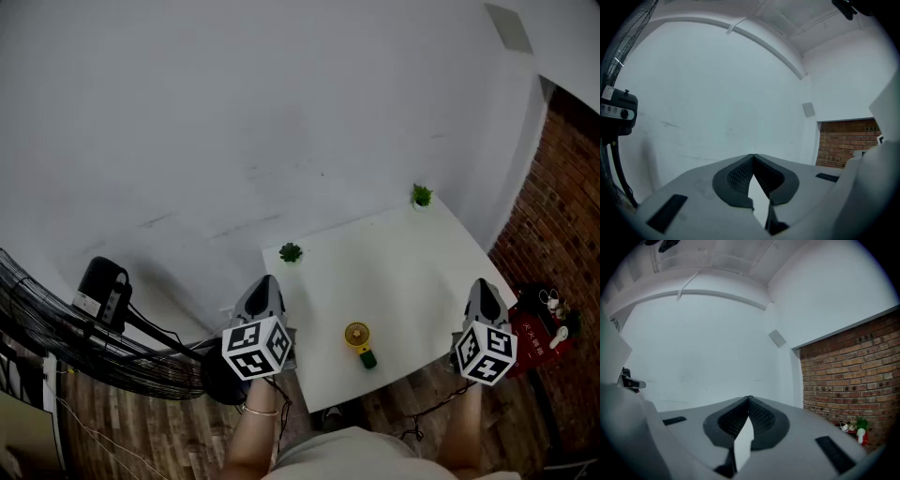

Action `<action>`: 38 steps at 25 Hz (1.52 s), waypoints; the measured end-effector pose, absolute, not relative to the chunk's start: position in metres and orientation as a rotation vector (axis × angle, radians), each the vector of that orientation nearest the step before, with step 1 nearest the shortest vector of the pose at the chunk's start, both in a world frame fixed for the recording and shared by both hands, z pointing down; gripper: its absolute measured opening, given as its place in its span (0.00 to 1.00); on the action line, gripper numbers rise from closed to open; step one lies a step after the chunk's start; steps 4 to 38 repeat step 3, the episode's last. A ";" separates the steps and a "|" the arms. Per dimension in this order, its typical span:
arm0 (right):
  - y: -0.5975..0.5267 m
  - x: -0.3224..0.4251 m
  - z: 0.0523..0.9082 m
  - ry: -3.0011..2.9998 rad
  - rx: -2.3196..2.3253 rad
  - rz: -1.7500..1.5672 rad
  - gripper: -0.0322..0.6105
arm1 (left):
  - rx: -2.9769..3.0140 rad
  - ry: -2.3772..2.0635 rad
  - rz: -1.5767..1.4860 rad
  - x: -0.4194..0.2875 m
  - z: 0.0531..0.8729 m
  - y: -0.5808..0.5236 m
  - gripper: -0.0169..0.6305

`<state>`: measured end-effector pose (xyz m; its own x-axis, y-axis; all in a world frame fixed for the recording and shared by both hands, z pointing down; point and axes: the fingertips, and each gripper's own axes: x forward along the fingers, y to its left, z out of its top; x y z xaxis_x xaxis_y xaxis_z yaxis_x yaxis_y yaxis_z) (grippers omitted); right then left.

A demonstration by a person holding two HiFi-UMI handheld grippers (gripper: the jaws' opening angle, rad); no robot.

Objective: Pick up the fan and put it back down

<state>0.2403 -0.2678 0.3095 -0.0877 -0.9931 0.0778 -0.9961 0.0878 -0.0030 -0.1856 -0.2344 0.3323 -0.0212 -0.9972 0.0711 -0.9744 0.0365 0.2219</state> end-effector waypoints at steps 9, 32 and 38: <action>-0.270 0.234 0.313 -2.276 2.074 0.089 0.05 | 2.031 -2.096 -0.156 -0.191 0.338 -0.238 0.04; -0.270 0.234 0.313 -2.276 2.074 0.089 0.05 | 2.031 -2.096 -0.156 -0.191 0.338 -0.238 0.04; -0.270 0.234 0.313 -2.276 2.074 0.089 0.05 | 2.031 -2.096 -0.156 -0.191 0.338 -0.238 0.04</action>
